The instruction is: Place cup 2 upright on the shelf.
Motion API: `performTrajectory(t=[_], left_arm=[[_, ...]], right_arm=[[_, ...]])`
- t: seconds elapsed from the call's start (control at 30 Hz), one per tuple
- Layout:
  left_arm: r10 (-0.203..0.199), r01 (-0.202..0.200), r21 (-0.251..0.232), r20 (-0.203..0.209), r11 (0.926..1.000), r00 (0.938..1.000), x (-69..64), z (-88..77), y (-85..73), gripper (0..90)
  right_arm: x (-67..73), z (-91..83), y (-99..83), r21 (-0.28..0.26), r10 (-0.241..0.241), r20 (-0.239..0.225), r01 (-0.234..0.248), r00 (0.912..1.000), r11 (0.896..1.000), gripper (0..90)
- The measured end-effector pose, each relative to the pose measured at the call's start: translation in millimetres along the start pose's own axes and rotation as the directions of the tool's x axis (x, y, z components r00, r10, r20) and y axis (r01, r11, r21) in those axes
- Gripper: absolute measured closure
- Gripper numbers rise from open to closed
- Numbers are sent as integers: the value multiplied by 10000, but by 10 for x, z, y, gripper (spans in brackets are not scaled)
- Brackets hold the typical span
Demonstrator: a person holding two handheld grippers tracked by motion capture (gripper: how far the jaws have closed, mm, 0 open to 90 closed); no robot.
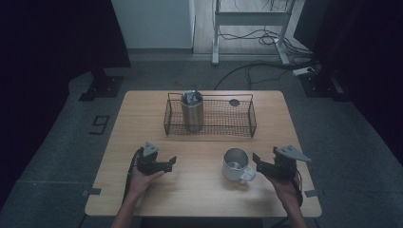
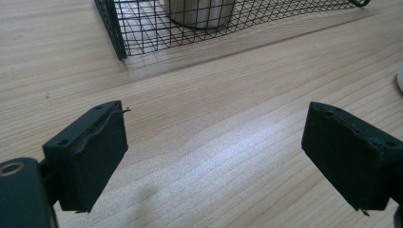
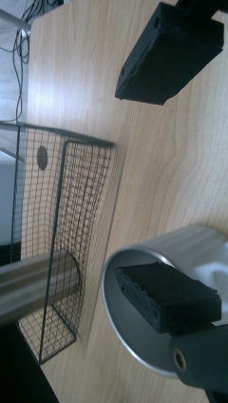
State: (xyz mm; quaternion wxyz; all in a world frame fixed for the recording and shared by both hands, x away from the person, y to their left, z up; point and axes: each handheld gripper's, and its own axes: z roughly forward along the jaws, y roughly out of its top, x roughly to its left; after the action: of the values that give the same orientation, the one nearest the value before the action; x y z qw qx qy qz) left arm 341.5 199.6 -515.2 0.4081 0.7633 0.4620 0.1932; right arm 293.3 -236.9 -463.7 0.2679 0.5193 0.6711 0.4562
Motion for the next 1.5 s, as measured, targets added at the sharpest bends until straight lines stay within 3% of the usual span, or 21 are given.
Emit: performTrajectory(t=[0.1,0.57,0.9,1.5], left_arm=[[2,-2,4,9,10000,10000,-4,-9,4,80],[211,-212,225,46,9995,9998,-77,3,-11,80],[203,-203,313,5,9993,9998,-99,10,-31,80],[46,-47,476,33,9989,10000,-66,45,-78,81]], right_arm=[[46,20,12,62,-28,-29,28,10000,10000,134],[310,140,36,193,-204,-1089,226,9938,9996,126],[439,193,-1,563,-524,-1398,608,9888,9966,49],[577,277,-46,878,-958,-1797,1129,9790,9897,0]])
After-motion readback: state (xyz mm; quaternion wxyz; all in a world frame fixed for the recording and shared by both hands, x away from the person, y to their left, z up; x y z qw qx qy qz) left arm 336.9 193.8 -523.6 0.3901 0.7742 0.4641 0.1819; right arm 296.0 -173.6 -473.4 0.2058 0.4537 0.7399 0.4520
